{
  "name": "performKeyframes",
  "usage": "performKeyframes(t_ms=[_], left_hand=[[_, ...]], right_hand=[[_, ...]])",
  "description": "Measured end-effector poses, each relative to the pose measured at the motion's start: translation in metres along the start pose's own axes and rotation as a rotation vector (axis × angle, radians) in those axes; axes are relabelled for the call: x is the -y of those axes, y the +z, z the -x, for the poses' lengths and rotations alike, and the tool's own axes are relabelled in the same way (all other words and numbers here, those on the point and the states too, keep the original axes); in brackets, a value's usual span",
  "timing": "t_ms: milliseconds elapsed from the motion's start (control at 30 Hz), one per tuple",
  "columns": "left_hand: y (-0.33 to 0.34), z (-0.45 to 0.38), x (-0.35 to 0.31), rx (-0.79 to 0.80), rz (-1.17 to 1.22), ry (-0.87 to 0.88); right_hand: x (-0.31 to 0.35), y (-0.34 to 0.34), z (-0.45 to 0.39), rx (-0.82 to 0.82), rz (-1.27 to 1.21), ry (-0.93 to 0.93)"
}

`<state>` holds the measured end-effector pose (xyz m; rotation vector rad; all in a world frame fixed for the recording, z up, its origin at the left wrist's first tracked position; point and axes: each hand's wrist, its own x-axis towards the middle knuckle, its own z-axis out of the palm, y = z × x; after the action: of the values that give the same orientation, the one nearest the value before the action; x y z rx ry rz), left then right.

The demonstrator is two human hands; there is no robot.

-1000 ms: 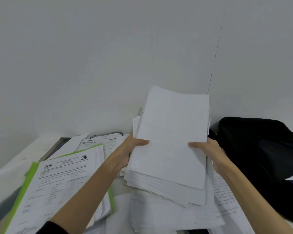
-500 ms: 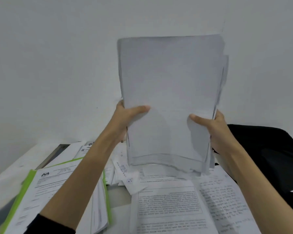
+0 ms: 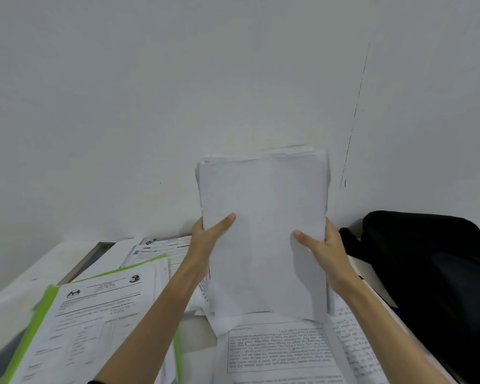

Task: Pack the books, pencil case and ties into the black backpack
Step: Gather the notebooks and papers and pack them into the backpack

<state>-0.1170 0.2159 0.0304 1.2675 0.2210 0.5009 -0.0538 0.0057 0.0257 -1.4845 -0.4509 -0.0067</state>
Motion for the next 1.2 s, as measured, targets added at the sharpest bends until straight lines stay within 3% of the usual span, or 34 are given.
performKeyframes(t_ms=[167, 500, 667, 800, 1033, 1200], left_hand=[[0.002, 0.002, -0.01, 0.041, -0.006, 0.087], [-0.015, 0.009, 0.032, 0.077, -0.107, -0.028], [-0.02, 0.009, 0.039, 0.079, -0.047, -0.113], [-0.021, 0.008, 0.042, 0.078, -0.125, -0.077], [-0.019, 0.007, 0.008, -0.189, -0.261, 0.069], [-0.079, 0.025, -0.036, -0.249, -0.335, -0.016]], right_hand=[[0.007, 0.001, 0.0, -0.049, -0.056, -0.048], [-0.026, 0.01, 0.016, -0.139, 0.066, -0.052], [-0.03, 0.011, 0.017, -0.1, 0.098, 0.004], [-0.032, 0.011, 0.017, -0.1, 0.15, 0.015], [-0.011, 0.034, 0.004, -0.157, 0.313, -0.123], [0.009, 0.084, 0.005, 0.106, 0.266, -0.079]])
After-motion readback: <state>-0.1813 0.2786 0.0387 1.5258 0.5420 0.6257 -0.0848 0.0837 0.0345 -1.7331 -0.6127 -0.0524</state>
